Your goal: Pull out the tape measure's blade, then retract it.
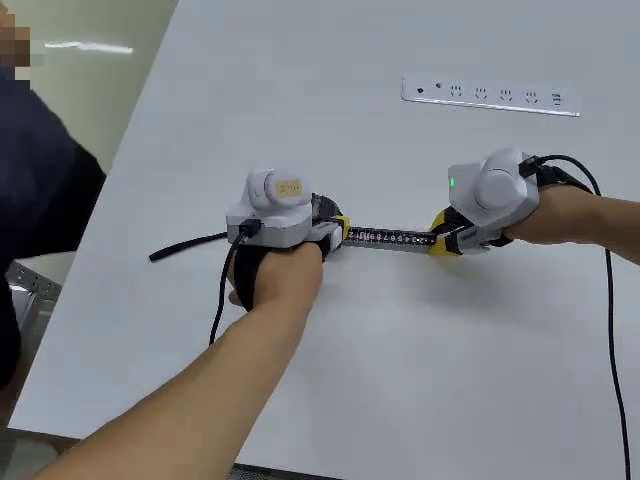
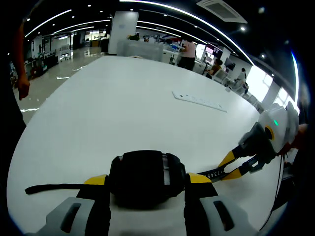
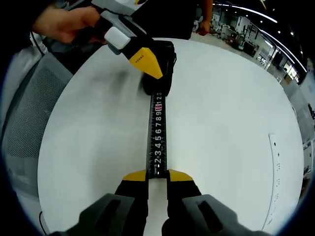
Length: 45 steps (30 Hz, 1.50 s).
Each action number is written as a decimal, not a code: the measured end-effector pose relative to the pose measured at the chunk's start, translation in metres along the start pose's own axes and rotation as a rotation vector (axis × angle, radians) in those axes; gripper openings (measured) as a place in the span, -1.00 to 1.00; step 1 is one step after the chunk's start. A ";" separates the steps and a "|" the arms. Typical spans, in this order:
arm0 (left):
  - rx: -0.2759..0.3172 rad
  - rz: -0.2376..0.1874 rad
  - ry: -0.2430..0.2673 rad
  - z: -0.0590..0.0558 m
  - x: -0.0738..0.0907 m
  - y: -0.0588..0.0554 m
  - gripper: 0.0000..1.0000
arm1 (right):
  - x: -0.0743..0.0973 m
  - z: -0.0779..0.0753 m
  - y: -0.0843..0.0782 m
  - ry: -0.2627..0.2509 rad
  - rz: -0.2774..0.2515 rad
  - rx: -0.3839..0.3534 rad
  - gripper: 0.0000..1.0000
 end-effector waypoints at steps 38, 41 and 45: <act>0.005 0.000 -0.002 0.000 -0.003 0.002 0.13 | -0.012 -0.008 0.038 -0.019 -0.056 0.017 -0.74; 0.007 0.000 -0.003 0.000 -0.003 0.002 0.13 | -0.014 -0.008 0.040 -0.019 -0.061 0.019 -0.74; 0.007 0.001 -0.005 0.001 -0.004 0.002 0.13 | -0.017 -0.008 0.044 -0.018 -0.066 0.021 -0.74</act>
Point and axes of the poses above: the centre of the closed fingertips' face, and the gripper's own axes: x roughly backward along the fingers, z roughly to its left, y roughly out of its top, the point moved 10 cm from there along x, roughly backward along the fingers, and after that the axes turned 8 degrees about x, right-handed, at the moved point
